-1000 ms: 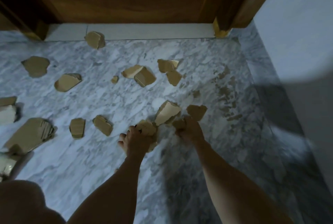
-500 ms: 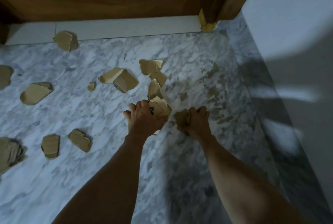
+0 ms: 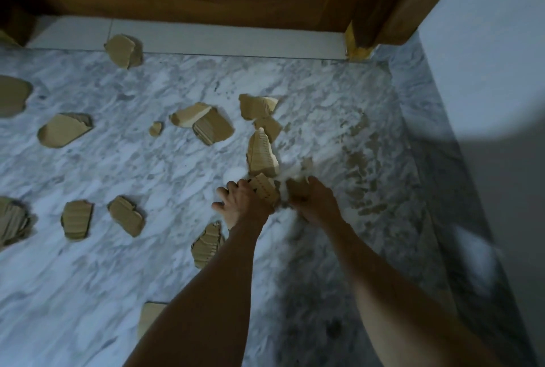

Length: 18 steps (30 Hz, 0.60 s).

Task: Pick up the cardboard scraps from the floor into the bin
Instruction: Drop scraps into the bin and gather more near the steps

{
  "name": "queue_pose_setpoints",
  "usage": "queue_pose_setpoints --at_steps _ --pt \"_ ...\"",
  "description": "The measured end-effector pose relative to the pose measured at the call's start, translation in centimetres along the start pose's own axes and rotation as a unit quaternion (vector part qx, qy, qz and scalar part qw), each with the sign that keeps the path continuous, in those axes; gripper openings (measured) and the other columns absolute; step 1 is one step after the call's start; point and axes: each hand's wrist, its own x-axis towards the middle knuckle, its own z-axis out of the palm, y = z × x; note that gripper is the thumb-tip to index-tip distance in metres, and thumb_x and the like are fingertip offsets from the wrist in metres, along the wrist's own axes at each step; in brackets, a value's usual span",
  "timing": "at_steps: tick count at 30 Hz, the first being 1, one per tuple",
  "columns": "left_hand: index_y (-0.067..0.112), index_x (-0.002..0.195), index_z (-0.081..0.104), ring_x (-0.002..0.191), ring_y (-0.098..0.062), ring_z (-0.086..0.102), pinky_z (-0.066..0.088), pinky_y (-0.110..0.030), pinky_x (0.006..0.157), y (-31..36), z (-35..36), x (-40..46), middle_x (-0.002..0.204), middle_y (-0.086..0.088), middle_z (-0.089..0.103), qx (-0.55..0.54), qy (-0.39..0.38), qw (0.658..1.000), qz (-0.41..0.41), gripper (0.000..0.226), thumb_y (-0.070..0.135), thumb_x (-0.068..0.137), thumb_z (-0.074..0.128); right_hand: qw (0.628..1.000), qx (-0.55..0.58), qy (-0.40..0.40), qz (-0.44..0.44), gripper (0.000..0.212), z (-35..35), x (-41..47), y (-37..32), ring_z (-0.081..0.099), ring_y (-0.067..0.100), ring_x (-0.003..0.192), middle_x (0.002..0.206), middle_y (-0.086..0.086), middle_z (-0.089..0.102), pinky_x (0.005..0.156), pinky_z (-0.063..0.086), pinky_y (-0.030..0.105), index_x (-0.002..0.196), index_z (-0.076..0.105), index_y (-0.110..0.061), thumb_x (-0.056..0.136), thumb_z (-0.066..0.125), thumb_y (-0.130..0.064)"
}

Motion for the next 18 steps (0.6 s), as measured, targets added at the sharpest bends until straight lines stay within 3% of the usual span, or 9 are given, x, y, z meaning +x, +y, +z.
queue_pose_setpoints --at_steps 2,4,7,9,13,15,18 --pt "0.016 0.134 0.047 0.128 -0.029 0.038 0.035 -0.042 0.099 -0.3 0.5 -0.1 0.135 -0.004 0.05 -0.017 0.019 1.0 0.014 0.075 0.046 0.075 0.081 0.986 0.168 0.005 -0.024 0.041 -0.5 1.9 -1.9 0.07 0.017 0.083 0.093 -0.001 0.072 0.081 0.058 0.041 0.107 0.062 -0.013 0.074 0.08 -0.031" --pt "0.014 0.127 0.051 0.121 -0.029 0.048 0.04 -0.041 0.095 -0.6 0.9 -0.2 0.128 -0.005 0.059 -0.042 0.04 0.998 0.026 0.067 0.044 0.076 0.081 0.969 0.24 0.012 -0.062 0.039 -0.7 4.1 -4.5 0.071 0.021 0.087 0.095 0.005 0.072 0.087 0.059 0.046 0.102 0.064 -0.007 0.073 0.084 -0.023" --pt "0.013 0.119 0.054 0.109 -0.031 0.063 0.048 -0.036 0.086 -1.3 0.9 -0.3 0.116 -0.008 0.068 -0.075 0.037 0.997 0.006 0.057 0.04 0.076 0.079 0.992 0.121 -0.021 -0.035 0.08 0.9 6.0 -8.4 0.06 0.028 0.12 0.13 0.01 0.061 0.09 0.052 0.034 0.138 0.045 -0.009 0.073 0.087 -0.029" --pt "0.014 0.12 0.054 0.108 -0.032 0.064 0.046 -0.034 0.083 -2.1 0.7 -0.4 0.115 -0.009 0.068 -0.084 0.014 0.996 0.009 0.063 0.044 0.073 0.082 1.0 -0.007 -0.026 -0.009 0.101 2.9 6.7 -9.3 0.052 0.032 0.13 0.144 0.012 0.051 0.098 0.048 0.038 0.15 0.026 -0.008 0.074 0.087 -0.033" --pt "0.015 0.121 0.054 0.107 -0.033 0.064 0.048 -0.038 0.086 -4.7 0.4 -0.7 0.114 -0.008 0.069 -0.135 -0.007 0.99 0.051 0.066 0.048 0.071 0.083 0.992 -0.118 0.033 0.015 0.09 4.5 6.4 -9.0 0.047 0.033 0.13 0.142 0.013 0.048 0.101 0.046 0.041 0.141 0.041 -0.012 0.07 0.086 -0.044" --pt "0.018 0.117 0.058 0.103 -0.029 0.066 0.049 -0.036 0.084 -6.0 -0.3 -1.6 0.109 -0.003 0.071 -0.192 0.005 0.981 0.037 0.058 0.045 0.072 0.083 0.99 -0.13 0.053 -0.018 0.079 4.5 5.9 -8.7 0.046 0.033 0.129 0.14 0.015 0.047 0.1 0.044 0.041 0.136 0.048 -0.013 0.072 0.086 -0.039" --pt "0.024 0.1 0.068 0.089 -0.02 0.069 0.055 -0.033 0.077 -8.3 -1.6 -3.7 0.09 0.006 0.074 -0.279 0.031 0.96 0.013 0.037 0.041 0.068 0.076 0.989 -0.094 0.059 -0.097 0.054 4.9 4.5 -8.5 0.06 0.032 0.116 0.126 0.011 0.064 0.092 0.051 0.037 0.125 0.057 -0.014 0.078 0.082 -0.024"
